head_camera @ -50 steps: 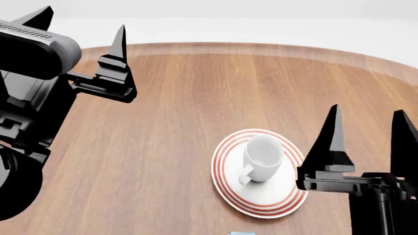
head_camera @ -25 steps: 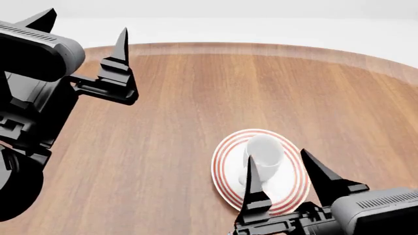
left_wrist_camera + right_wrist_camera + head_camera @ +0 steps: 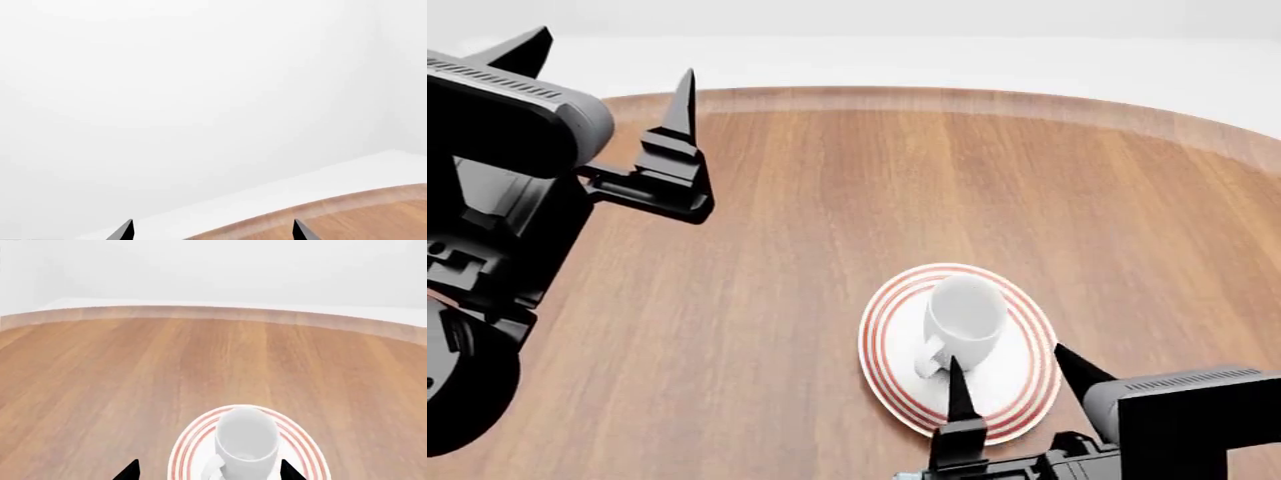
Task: Pick up the white mug and put it on the plate, and put the chocolate pudding to the right of the plate.
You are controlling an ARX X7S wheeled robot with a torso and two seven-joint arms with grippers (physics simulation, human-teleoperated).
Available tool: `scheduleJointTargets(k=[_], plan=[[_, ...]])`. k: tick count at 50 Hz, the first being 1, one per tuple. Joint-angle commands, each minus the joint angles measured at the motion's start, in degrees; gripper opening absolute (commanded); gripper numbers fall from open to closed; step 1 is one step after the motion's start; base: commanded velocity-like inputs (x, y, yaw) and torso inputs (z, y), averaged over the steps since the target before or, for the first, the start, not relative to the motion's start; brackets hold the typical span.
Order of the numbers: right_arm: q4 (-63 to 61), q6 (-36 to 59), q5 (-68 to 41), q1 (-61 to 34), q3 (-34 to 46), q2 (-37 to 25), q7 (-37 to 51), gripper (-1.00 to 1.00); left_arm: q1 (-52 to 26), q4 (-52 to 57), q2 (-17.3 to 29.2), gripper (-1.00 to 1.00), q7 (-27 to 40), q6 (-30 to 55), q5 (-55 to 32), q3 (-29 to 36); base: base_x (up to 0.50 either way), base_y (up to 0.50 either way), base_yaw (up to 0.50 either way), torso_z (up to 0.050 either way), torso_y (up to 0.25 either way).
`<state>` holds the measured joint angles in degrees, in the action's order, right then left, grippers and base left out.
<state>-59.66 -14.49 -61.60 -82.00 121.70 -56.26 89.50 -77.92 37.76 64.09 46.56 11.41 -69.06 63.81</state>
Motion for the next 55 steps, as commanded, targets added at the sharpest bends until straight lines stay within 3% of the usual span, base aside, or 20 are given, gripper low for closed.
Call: scheduleJointTargets(k=[1,12,17,30,38,48,55], plan=[[-0.3,-1.9,-5.4,-8.0,5.3,4.1,0.5,1.0,0.3,-0.4,-1.2,1.0,-1.5,0.5,1.1,-1.1,0.0,0.0,0.0,0.0,0.0],[-0.3,-1.9,-7.9,-8.3,5.7,7.3,0.5,1.0,0.3,-0.1,-1.7,1.0,-1.5,1.1,0.9,-0.9,0.0,0.0,0.0,0.0,0.0],[-0.3,2.9,-10.5,-3.6,-0.2,7.5,0.5,1.0,0.4,0.0,-2.0,1.0,-1.4,1.1,0.8,-0.9,0.0,0.0,0.0,0.0,0.0],[-0.3,26.2,-22.2,26.8,-44.0,9.2,0.5,1.0,1.8,-0.7,-1.9,1.0,-1.9,0.2,1.0,-0.7,0.0,0.0,0.0,0.0,0.0],[-0.3,40.5,-26.6,47.6,-72.1,14.9,0.5,1.0,2.1,-1.0,-2.2,1.0,-2.2,0.4,1.2,-0.5,0.0,0.0,0.0,0.0,0.0],[0.5,59.3,-27.2,65.8,-95.0,30.2,0.5,1.0,2.9,-1.6,-2.1,1.0,-2.8,0.2,1.5,-0.2,0.0,0.0,0.0,0.0,0.0],[0.4,70.8,-27.8,70.9,-102.8,38.7,0.5,1.0,3.1,-1.5,-1.9,1.0,-2.9,0.1,1.4,-0.3,0.0,0.0,0.0,0.0,0.0]])
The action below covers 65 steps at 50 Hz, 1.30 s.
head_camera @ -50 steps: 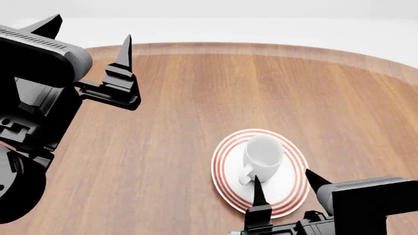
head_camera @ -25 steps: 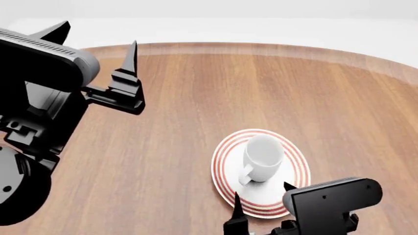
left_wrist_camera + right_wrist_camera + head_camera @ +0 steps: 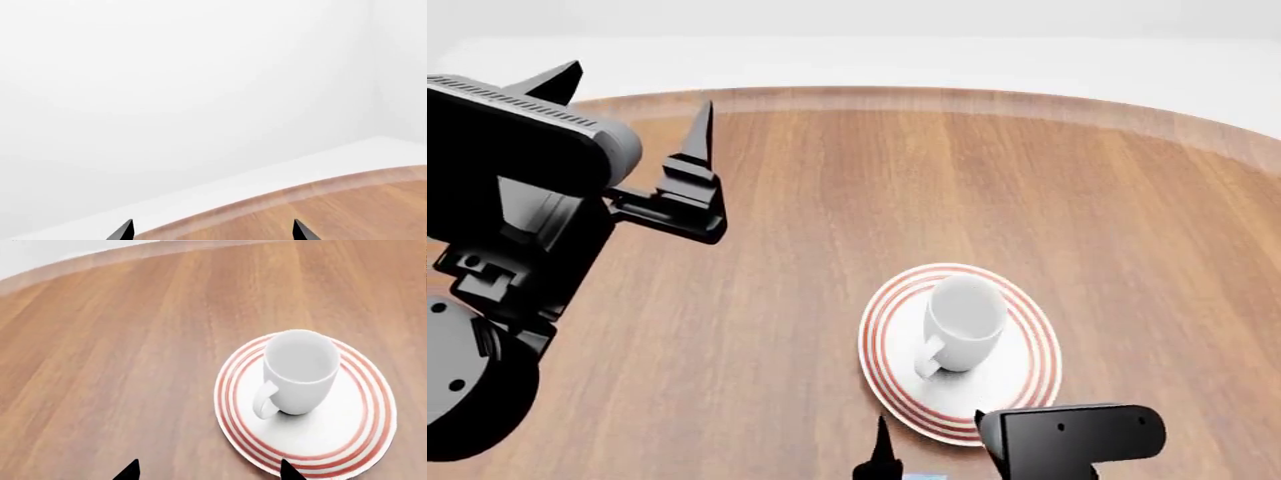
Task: Pick up the white mug and put it on the plate, and put the chocolate pudding to the right of the plate.
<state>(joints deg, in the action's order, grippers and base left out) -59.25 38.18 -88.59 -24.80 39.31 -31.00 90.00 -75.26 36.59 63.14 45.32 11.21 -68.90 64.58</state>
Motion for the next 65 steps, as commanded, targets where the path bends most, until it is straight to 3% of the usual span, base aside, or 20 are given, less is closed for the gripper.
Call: scheduleJointTargets(k=[1,15,33,47,65], plan=[[0.2,19.7,-0.7,14.2,-21.4,14.3,0.0,1.0,0.7,-0.3,-1.0,1.0,-1.6,0.1,1.5,-1.0,0.0,0.0,0.0,0.0,0.0],[1.8,32.2,-0.9,16.4,-29.9,21.9,0.0,1.0,1.3,-0.4,-1.4,1.0,-2.0,-0.4,1.3,-1.0,0.0,0.0,0.0,0.0,0.0],[4.2,40.9,-1.0,18.7,-34.5,27.6,0.0,1.0,1.9,-0.7,-1.4,1.0,-2.2,-0.5,1.4,-1.0,0.0,0.0,0.0,0.0,0.0],[4.8,41.0,-1.4,20.4,-36.1,26.1,0.0,1.0,2.0,-0.7,-2.1,1.0,-2.2,0.0,1.4,-0.8,0.0,0.0,0.0,0.0,0.0],[4.6,38.0,-3.1,20.9,-31.0,24.1,-0.1,1.0,2.6,-1.1,-2.1,1.0,-2.1,-0.1,1.6,-0.8,0.0,0.0,0.0,0.0,0.0]])
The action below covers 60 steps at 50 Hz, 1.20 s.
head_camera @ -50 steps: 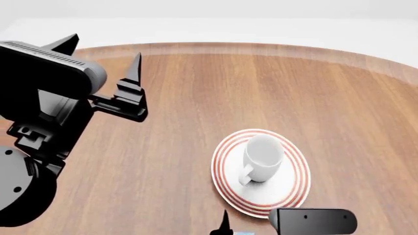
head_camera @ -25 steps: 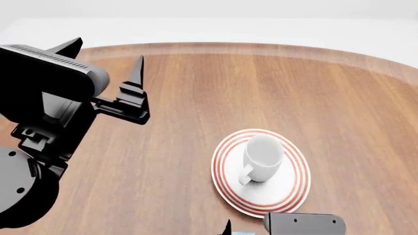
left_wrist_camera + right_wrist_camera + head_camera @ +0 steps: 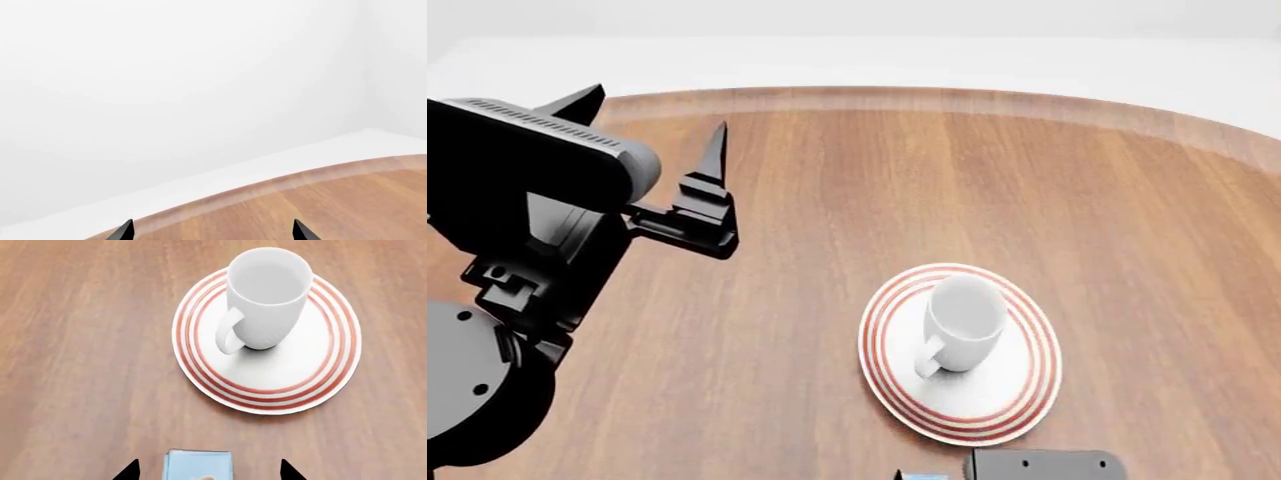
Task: Pick up the white mug and put it on the plate, and put the chocolate pudding to the right of the plate.
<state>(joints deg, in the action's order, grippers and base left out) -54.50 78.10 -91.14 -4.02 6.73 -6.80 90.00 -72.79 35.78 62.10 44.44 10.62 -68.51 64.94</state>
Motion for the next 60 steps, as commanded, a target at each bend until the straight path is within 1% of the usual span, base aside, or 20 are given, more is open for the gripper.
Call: scheduleJointTargets(k=[1,6,11,24,44,60], plan=[[-0.1,-2.4,-0.4,0.1,2.0,-0.5,-0.1,1.0,0.1,-0.3,-1.0,1.0,-1.2,0.6,1.3,-1.1,0.0,0.0,0.0,0.0,0.0],[0.5,-5.1,-1.0,-0.6,4.2,-2.0,-0.1,1.0,0.2,-0.4,-1.1,1.0,-1.2,0.7,1.3,-1.1,0.0,0.0,0.0,0.0,0.0],[1.1,-6.7,-0.9,-0.4,4.6,-2.8,-0.4,1.0,0.2,-0.3,-1.3,1.0,-1.1,1.0,1.3,-1.0,0.0,0.0,0.0,0.0,0.0],[1.9,-7.6,1.4,0.7,4.8,-3.9,-2.7,1.0,0.0,-0.4,-1.6,1.0,-1.0,1.2,1.1,-1.2,0.0,0.0,0.0,0.0,0.0],[4.1,-8.0,8.2,2.2,7.1,-4.2,-10.2,1.0,1.0,-0.8,-1.8,1.0,-1.2,0.8,1.5,-1.1,0.0,0.0,0.0,0.0,0.0],[5.7,-9.7,11.4,3.2,7.3,-5.4,-13.2,1.0,1.3,-1.2,-2.3,1.0,-1.3,0.8,1.8,-1.1,0.0,0.0,0.0,0.0,0.0]])
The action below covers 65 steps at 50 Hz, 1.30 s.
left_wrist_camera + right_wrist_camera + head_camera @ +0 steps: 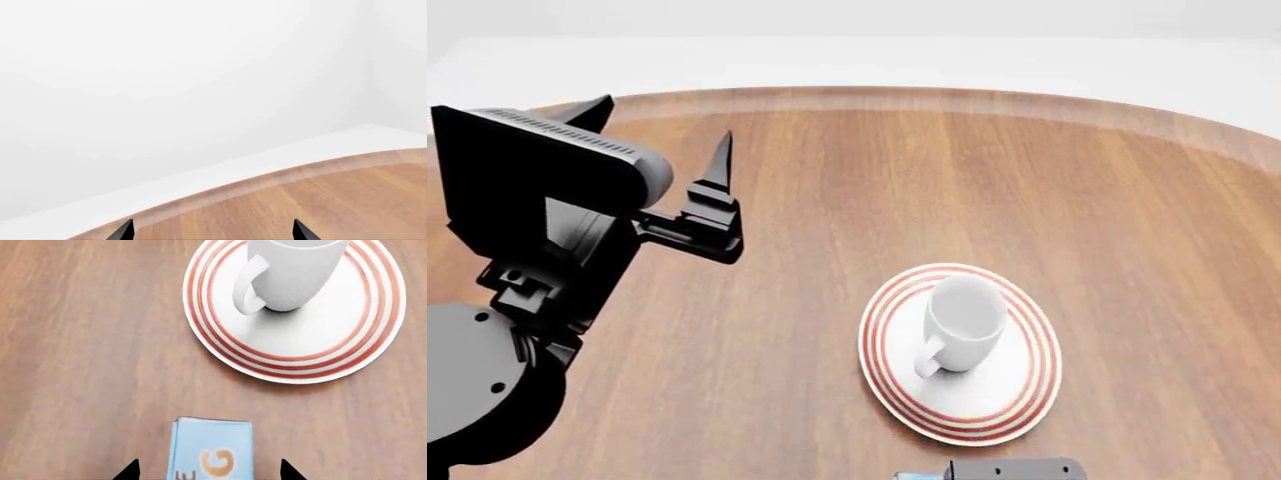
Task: Pick up the white mug and put it on the plate, and put the chocolate pudding to the right of the plate.
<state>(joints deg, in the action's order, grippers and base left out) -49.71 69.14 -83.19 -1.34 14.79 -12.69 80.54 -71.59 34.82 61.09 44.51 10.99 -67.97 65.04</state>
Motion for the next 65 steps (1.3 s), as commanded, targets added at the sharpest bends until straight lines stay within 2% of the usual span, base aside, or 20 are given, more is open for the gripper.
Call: scheduleJointTargets(k=[1,57,58,65], plan=[[1.2,-0.8,4.1,0.7,-0.4,0.5,-4.4,1.0,0.2,-0.3,-1.2,1.0,-1.4,0.4,1.4,-1.1,0.0,0.0,0.0,0.0,0.0],[8.8,-7.5,15.2,1.6,4.3,-1.9,-17.0,1.0,1.5,-1.2,-1.9,1.0,-1.7,0.4,2.3,-1.1,0.0,0.0,0.0,0.0,0.0],[8.5,-7.4,15.4,1.3,4.6,-2.1,-16.8,-1.0,1.6,-1.2,-1.9,1.0,-1.7,0.4,2.4,-1.1,0.0,0.0,0.0,0.0,0.0],[7.9,-7.5,15.7,0.7,5.0,-2.3,-16.2,-1.0,1.8,-1.4,-1.9,1.0,-1.8,0.2,2.5,-1.1,0.0,0.0,0.0,0.0,0.0]])
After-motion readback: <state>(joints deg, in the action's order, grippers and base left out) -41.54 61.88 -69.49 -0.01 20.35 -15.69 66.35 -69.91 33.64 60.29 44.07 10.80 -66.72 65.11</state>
